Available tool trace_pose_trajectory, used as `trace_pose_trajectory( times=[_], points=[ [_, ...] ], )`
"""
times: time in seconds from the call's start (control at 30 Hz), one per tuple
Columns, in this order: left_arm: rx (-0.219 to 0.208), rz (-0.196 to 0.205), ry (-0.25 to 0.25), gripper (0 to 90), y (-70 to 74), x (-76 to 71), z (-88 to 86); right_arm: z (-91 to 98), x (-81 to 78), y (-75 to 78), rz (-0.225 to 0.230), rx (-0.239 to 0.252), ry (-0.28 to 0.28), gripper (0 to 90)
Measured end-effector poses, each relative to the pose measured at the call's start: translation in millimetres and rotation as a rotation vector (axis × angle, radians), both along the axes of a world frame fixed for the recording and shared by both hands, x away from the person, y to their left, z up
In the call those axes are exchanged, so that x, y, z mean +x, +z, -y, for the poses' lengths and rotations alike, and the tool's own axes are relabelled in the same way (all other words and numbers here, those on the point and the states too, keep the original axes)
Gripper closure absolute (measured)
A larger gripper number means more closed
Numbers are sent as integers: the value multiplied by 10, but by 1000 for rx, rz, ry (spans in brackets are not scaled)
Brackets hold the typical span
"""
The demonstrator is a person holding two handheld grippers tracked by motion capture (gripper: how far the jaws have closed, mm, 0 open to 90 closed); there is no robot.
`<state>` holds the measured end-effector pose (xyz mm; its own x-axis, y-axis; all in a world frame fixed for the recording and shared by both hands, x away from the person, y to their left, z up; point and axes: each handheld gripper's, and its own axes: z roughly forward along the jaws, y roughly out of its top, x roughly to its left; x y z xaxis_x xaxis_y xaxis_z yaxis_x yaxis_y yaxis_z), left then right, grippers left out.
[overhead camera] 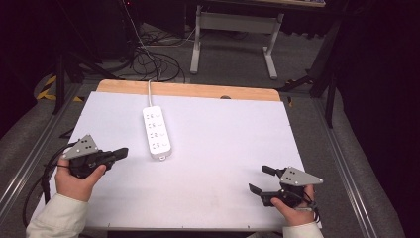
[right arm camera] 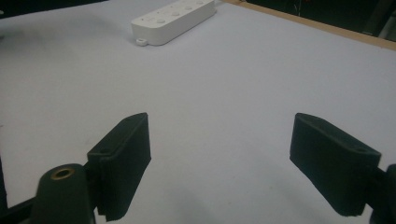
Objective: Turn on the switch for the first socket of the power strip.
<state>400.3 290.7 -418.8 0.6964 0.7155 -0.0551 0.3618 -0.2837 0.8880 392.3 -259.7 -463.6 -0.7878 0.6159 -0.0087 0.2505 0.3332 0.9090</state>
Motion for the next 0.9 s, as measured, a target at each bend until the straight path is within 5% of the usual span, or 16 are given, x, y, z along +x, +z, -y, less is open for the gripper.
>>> trace_pose_trajectory(
  times=[0.9],
  points=[
    [49,-4,-27,900,501,634,213,3,-54,-58,-29,3,0,210]
  ],
)
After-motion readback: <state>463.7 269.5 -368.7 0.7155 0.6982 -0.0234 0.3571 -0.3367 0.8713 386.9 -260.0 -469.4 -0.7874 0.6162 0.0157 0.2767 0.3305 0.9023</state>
